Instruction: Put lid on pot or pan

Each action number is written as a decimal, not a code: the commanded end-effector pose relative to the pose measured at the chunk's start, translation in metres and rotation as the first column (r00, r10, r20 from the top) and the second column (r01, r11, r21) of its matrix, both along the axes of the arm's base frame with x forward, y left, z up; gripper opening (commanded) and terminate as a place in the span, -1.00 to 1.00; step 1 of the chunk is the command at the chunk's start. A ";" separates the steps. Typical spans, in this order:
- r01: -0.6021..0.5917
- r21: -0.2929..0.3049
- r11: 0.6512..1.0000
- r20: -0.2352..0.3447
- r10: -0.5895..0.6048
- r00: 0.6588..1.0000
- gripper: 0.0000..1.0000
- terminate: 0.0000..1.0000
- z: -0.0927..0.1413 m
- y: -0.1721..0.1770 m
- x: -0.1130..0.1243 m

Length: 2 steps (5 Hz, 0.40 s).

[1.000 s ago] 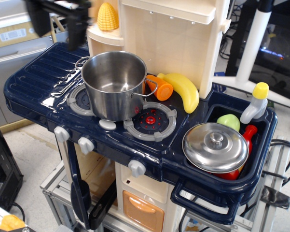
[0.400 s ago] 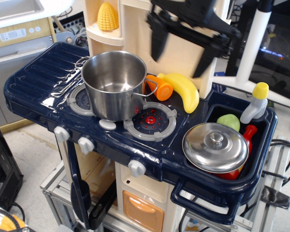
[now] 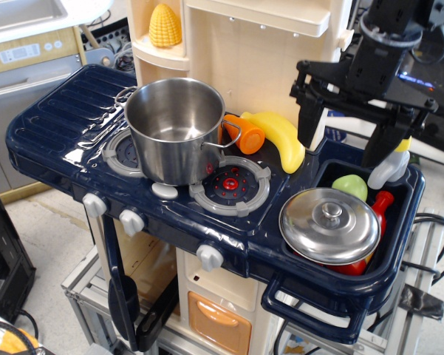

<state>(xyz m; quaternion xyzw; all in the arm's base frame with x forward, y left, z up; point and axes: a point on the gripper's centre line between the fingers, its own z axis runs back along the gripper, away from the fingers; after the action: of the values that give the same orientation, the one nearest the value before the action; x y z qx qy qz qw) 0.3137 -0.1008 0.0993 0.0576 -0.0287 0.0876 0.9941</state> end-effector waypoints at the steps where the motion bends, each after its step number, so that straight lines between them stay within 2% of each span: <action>1: 0.016 -0.053 0.998 0.037 -0.014 0.999 1.00 -1.00 -0.013 -0.004 0.010; 2: 0.009 -0.081 0.997 0.055 -0.004 0.998 1.00 -1.00 -0.028 -0.006 0.007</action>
<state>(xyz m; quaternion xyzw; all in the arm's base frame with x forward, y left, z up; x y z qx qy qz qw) 0.3144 -0.1069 0.0580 0.0218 -0.0378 0.0885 0.9951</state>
